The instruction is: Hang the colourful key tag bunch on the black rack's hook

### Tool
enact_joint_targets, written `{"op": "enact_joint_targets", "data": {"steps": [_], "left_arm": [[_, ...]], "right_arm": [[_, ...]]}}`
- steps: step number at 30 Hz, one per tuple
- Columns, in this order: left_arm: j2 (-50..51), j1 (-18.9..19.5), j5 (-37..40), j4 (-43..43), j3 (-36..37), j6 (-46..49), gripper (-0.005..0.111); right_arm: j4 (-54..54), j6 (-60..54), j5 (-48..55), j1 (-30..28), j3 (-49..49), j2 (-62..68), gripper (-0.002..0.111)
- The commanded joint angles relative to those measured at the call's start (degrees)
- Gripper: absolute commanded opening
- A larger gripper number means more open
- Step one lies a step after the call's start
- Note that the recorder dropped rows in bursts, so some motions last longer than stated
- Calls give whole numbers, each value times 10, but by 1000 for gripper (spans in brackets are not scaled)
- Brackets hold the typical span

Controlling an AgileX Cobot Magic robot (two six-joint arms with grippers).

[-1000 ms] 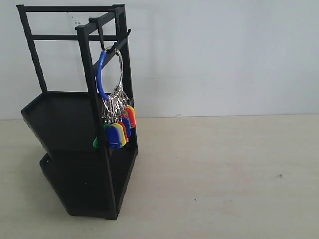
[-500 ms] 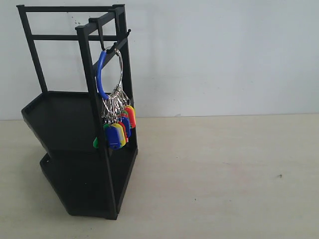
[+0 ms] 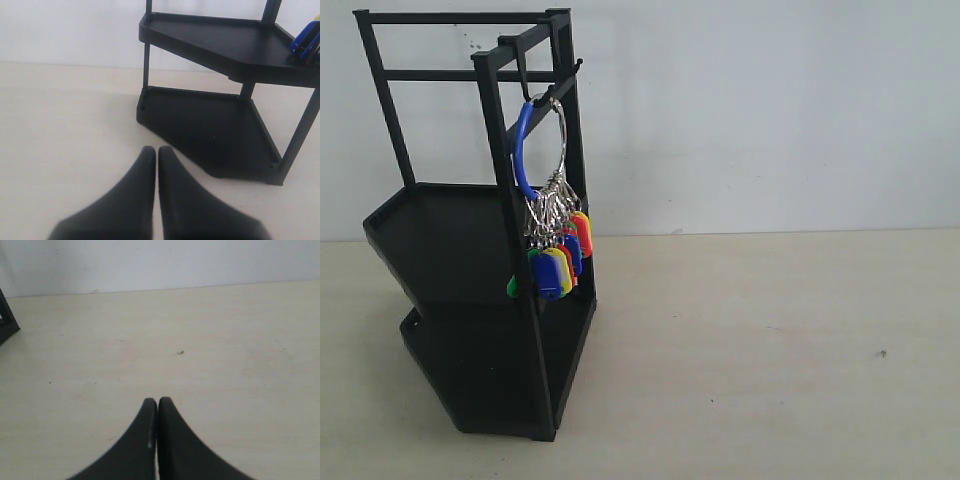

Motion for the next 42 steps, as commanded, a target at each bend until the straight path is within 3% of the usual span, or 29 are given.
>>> {"op": "enact_joint_targets", "data": {"steps": [1,9,16,24,31,42], "left_arm": [[-1,1,-2,3,2,2,4],[-1,1,-2,3,2,2,4],[-1,1,-2,3,2,2,4],[-1,1,-2,3,2,2,4],[-1,1,-2,3,2,2,4],[-1,1,-2,3,2,2,4]], "right_arm": [[8,14,-29,-4,0,-3,0],[31,30,-66,-4,0,-3,0],[35,-22,9,-4,0,-3,0],[33,-29,7,-8,0,-3,0],[33,-36,12,-46,0,-3,0],[33,-36,12,-46,0,-3,0]]}}
